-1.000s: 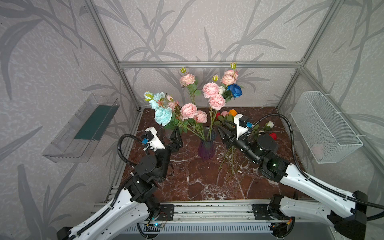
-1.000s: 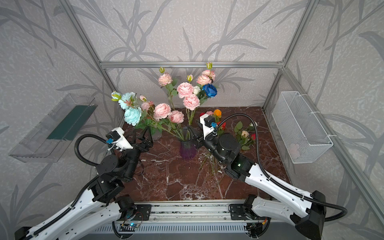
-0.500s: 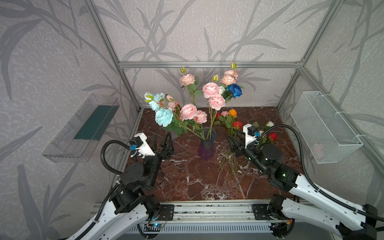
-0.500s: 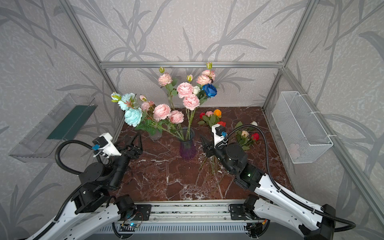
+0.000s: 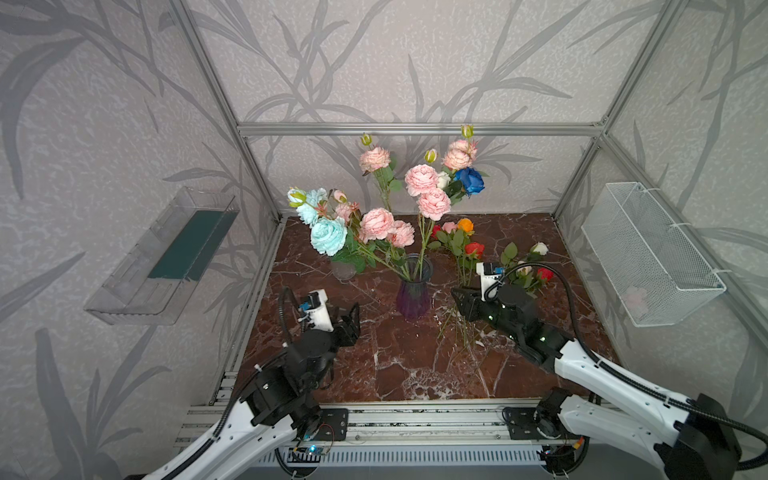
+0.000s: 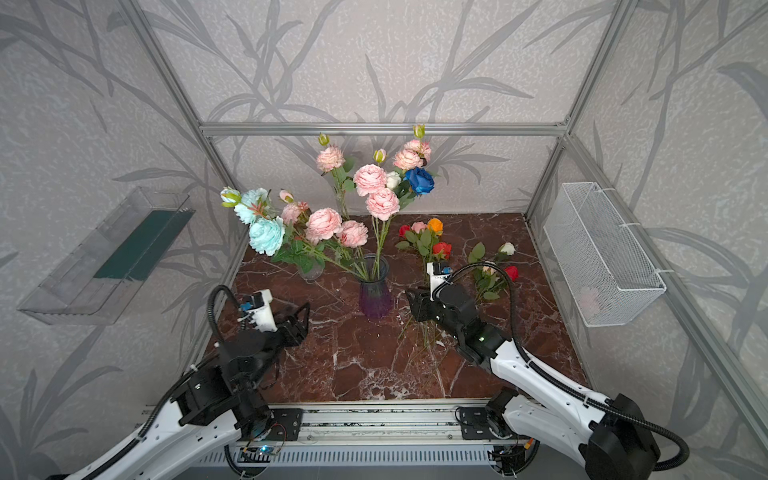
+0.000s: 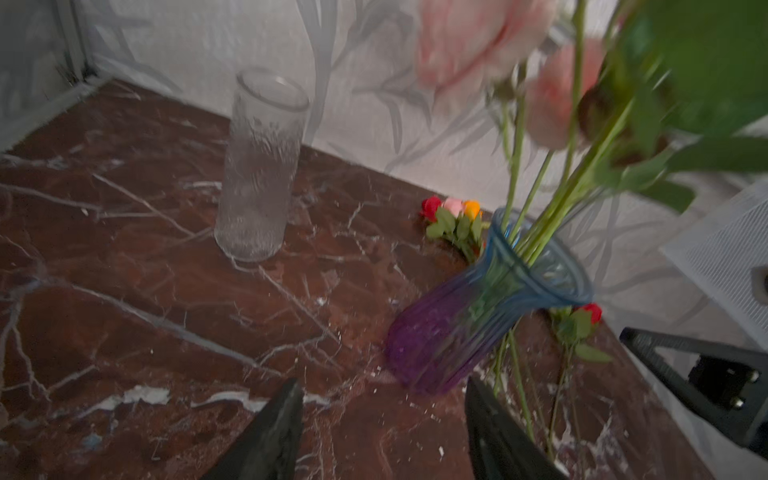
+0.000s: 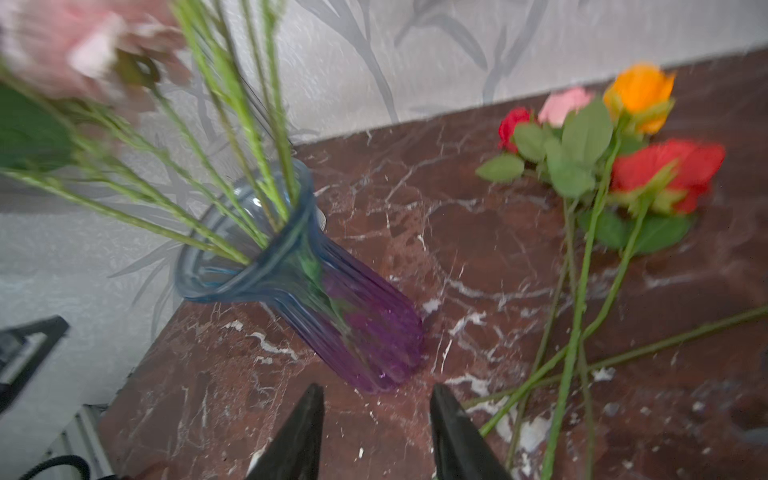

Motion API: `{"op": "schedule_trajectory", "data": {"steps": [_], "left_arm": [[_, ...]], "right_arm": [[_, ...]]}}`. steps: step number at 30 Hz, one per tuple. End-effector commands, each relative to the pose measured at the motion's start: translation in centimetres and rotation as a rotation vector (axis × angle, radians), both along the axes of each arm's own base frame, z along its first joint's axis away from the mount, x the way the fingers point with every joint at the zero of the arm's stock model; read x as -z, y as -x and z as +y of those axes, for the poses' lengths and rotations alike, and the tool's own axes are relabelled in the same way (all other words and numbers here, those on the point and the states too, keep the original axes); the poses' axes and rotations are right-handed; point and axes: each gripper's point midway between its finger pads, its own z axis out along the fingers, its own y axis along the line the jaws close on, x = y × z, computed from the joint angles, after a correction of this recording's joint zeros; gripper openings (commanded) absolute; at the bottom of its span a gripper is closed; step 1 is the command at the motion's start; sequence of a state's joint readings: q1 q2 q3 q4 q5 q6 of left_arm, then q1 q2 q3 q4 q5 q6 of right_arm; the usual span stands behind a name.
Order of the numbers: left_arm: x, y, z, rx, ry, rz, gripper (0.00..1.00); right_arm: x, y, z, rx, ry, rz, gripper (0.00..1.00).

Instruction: Arrange the flowers into the vase

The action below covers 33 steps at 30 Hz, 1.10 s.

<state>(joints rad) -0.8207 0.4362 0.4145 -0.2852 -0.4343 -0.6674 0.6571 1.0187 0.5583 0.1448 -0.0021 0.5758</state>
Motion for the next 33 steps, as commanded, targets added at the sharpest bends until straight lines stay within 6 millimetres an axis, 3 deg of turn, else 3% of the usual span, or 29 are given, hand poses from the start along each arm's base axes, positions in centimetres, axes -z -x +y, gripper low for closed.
{"op": "schedule_trajectory", "data": {"steps": [1, 6, 11, 15, 19, 24, 33], "left_arm": [[1.3, -0.2, -3.8, 0.123, 0.126, 0.010, 0.60], [5.3, -0.5, -6.3, 0.210, 0.164, -0.001, 0.65], [7.6, -0.7, -8.1, 0.266, 0.143, 0.053, 0.69], [8.7, -1.6, -9.8, 0.301, 0.106, 0.105, 0.70], [9.6, -2.4, -11.0, 0.326, 0.072, 0.135, 0.70], [11.4, -3.4, -11.2, 0.318, 0.006, 0.149, 0.69], [12.5, -5.5, -11.3, 0.293, -0.024, 0.166, 0.68]], "right_arm": [[0.9, 0.3, 1.1, -0.031, -0.147, 0.116, 0.34], [4.6, 0.8, 2.2, -0.056, -0.206, 0.252, 0.32], [7.7, 1.2, 4.6, -0.123, -0.263, 0.378, 0.28], [10.0, 1.1, 5.2, -0.114, -0.265, 0.429, 0.29], [11.4, 1.0, 5.5, -0.105, -0.261, 0.462, 0.32], [12.7, 1.0, 5.8, -0.101, -0.215, 0.475, 0.34], [14.0, 0.3, 7.2, -0.121, -0.201, 0.489, 0.33]]}}
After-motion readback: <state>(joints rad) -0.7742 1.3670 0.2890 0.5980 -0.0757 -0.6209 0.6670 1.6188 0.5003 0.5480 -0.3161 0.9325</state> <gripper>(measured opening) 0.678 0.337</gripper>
